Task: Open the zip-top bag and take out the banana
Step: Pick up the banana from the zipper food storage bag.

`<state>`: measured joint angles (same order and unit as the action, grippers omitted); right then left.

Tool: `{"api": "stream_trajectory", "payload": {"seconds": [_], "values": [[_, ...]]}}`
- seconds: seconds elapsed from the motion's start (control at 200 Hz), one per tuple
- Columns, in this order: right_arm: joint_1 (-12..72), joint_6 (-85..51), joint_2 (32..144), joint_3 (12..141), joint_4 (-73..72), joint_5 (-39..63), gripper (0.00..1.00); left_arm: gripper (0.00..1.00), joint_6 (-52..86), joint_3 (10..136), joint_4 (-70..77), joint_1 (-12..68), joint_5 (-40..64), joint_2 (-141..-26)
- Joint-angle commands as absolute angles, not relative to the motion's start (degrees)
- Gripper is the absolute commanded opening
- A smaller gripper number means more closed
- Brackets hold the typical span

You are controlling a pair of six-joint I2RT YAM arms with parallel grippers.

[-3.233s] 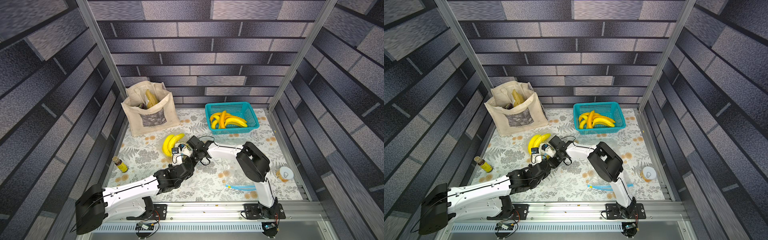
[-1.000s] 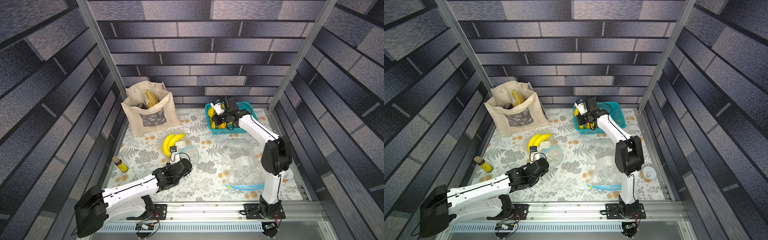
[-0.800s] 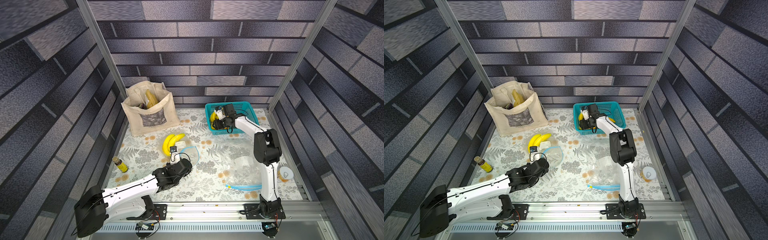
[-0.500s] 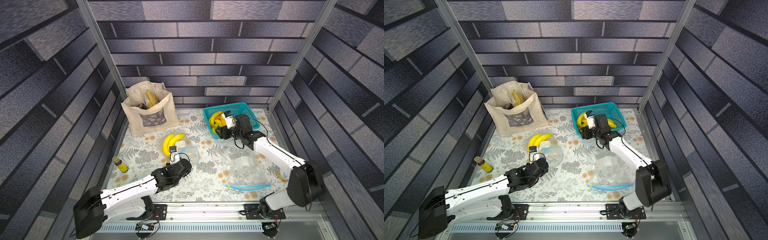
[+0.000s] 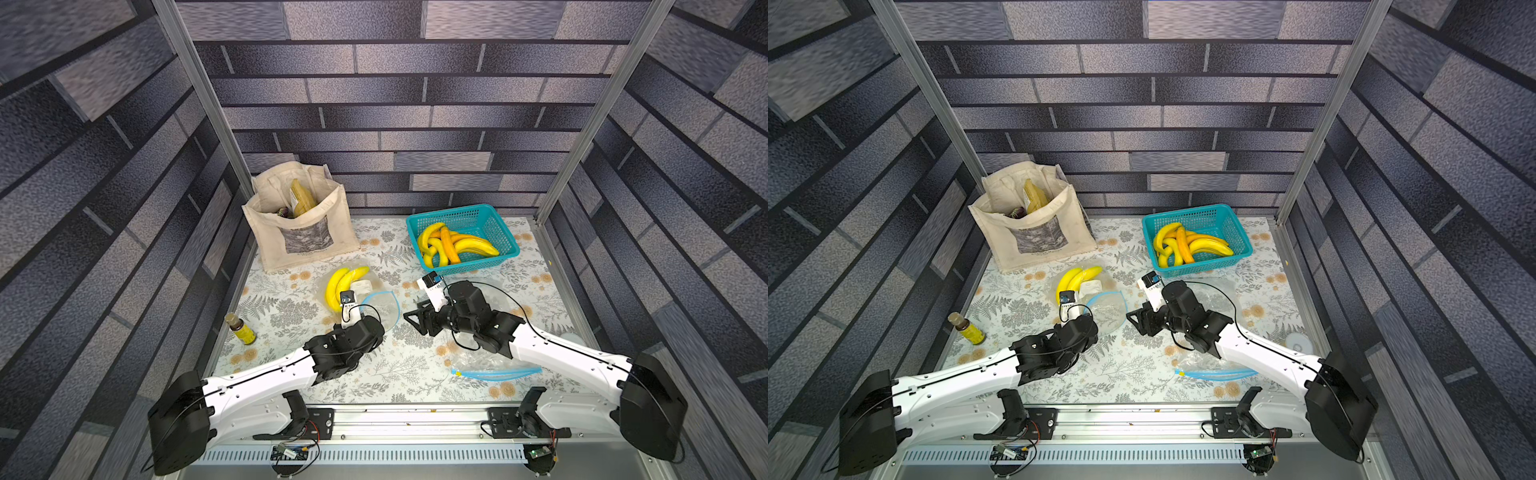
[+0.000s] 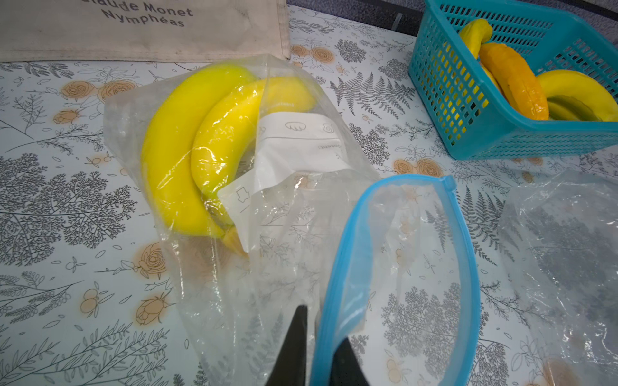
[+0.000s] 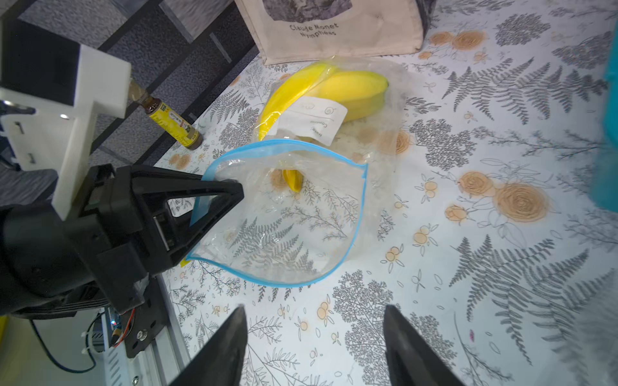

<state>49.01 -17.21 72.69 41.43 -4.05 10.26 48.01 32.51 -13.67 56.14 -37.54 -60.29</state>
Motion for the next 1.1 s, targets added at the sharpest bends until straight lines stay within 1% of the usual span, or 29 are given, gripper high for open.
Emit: {"api": "stream_trajectory", "payload": {"seconds": [0.0, 0.185, 0.336, 0.571, 0.676, 0.801, 0.987, 1.042, 1.092], "values": [[51.4, -20.7, 77.6, 43.5, -11.8, 11.3, 0.65, 0.13, 47.1, 34.2, -13.7, 55.9, -38.2, -60.3], [53.8, -24.2, 87.3, 47.3, -21.1, 11.9, 0.65, 0.13, 47.3, 34.3, -13.4, 56.6, -38.3, -60.0], [55.6, -24.4, 93.6, 51.9, -23.5, 12.2, 0.65, 0.13, 47.6, 34.5, -13.1, 57.7, -39.3, -60.3], [57.5, -21.3, 100.3, 57.9, -19.1, 12.8, 0.63, 0.13, 47.3, 34.7, -11.9, 58.3, -40.7, -58.8], [57.7, -20.7, 103.9, 60.5, -17.2, 13.1, 0.6, 0.13, 47.1, 34.8, -11.8, 58.5, -41.3, -58.2], [57.7, -21.1, 106.7, 60.5, -17.1, 13.0, 0.56, 0.13, 47.4, 34.8, -12.4, 58.9, -42.8, -57.3], [58.3, -19.9, 106.8, 60.5, -16.6, 11.2, 0.56, 0.13, 47.0, 33.9, -10.3, 59.1, -42.9, -55.8], [58.7, -19.7, 107.8, 61.5, -17.5, 10.6, 0.58, 0.13, 47.1, 33.5, -8.7, 59.3, -42.4, -56.3], [59.2, -19.8, 109.0, 63.1, -19.3, 10.1, 0.62, 0.13, 47.6, 33.0, -7.8, 59.5, -42.0, -56.9]]}}
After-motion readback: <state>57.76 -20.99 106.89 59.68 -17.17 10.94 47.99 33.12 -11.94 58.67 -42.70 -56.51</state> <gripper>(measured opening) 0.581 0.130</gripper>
